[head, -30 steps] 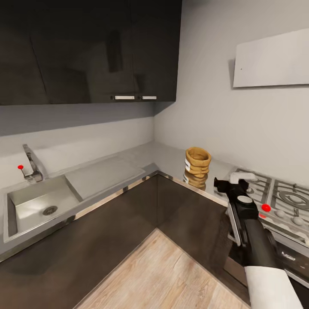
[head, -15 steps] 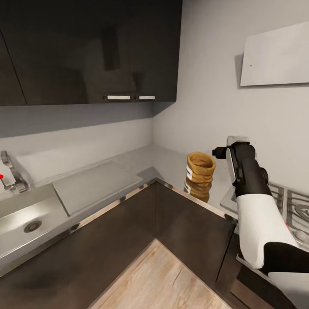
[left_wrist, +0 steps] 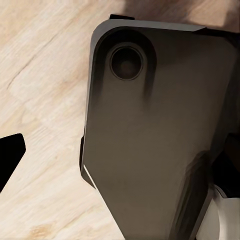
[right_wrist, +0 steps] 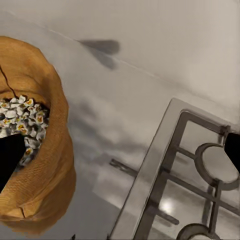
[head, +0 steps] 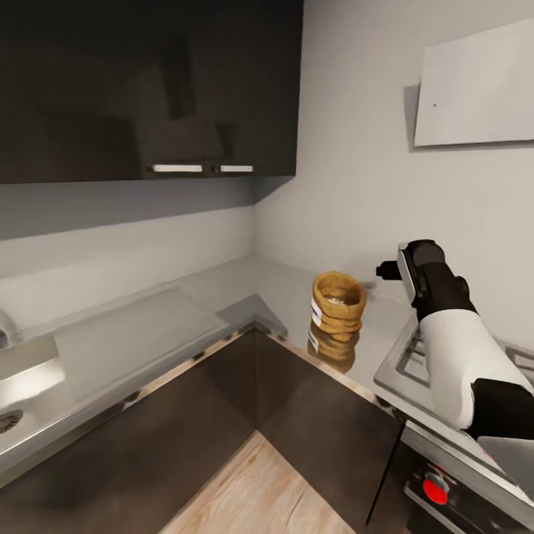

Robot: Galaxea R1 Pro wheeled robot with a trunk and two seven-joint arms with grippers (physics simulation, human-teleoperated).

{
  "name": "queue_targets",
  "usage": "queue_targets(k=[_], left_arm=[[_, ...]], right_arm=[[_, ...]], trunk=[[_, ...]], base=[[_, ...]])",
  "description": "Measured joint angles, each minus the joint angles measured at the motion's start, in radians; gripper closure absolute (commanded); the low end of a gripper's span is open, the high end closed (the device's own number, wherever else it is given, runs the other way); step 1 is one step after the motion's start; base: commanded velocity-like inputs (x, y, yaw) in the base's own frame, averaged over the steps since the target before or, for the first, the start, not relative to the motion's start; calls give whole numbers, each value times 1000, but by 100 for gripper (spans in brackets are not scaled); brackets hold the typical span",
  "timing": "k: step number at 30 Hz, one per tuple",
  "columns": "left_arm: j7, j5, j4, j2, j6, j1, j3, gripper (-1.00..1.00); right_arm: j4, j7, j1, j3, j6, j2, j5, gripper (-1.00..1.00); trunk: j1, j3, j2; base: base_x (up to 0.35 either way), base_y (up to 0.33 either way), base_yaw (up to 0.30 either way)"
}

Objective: In the kitchen, take the popcorn bag from the countertop, put it into the microwave, and heat it until the popcorn is cooked so the cooked popcorn ends up inside the bag.

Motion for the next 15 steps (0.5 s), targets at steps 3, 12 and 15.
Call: queue_targets(k=[3, 12, 15], left_arm=[[0, 0, 0, 0, 0, 0, 0, -100], [0, 0, 0, 0, 0, 0, 0, -100], [0, 0, 0, 0, 0, 0, -1, -100]], right_arm=[[6, 0, 0, -1, 0, 0, 0, -100], [60, 2, 0, -7, -2, 1, -3, -100], [65, 3, 0, -7, -2, 2, -3, -100]], trunk=[[0, 0, 0], [0, 0, 0], [0, 0, 0]], base=[[210, -30, 0], [147, 11, 0], [192, 134, 0]])
